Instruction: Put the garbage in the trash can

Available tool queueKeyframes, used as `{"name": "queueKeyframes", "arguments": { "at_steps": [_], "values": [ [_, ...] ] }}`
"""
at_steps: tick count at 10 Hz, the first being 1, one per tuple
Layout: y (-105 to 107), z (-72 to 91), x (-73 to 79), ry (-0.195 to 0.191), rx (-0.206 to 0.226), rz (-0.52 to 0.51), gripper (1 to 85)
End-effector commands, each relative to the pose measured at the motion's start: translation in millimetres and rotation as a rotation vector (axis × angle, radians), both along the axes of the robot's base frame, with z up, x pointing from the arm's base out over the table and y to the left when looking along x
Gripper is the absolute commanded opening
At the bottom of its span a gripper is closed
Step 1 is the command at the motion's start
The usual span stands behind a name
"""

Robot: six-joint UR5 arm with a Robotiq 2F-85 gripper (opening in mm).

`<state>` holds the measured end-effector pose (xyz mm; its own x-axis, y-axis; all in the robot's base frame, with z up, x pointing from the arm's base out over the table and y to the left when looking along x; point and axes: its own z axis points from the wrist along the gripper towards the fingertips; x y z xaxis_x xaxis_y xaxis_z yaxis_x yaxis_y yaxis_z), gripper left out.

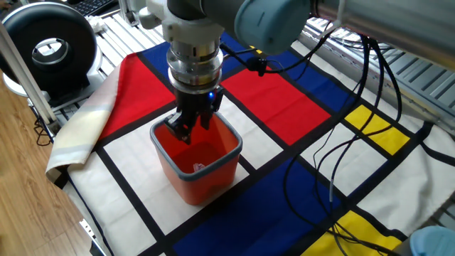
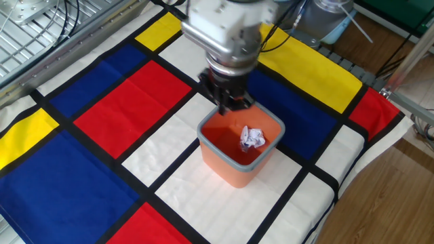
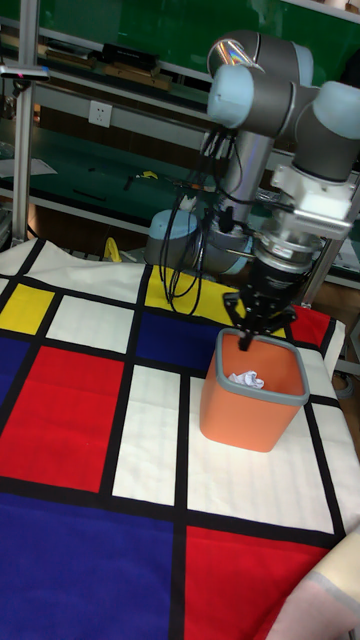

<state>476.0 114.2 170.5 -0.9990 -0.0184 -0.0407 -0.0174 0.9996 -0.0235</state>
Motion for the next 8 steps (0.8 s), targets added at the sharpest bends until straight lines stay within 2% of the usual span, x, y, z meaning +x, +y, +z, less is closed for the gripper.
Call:
{"name": "queueKeyframes", "arguments": {
  "at_steps": [1,3,6,8],
  "values": [
    [-47.3,-7.6,-5.4,-0.017,-0.029,0.034,1.0],
    [-68.2,-21.9,-7.0,-0.026,-0.045,0.049,1.0],
    [-73.9,-30.7,-8.0,-0.040,-0.032,0.061,1.0],
    [-82.4,-44.6,-4.4,-0.059,-0.029,0.075,1.0]
  ]
}}
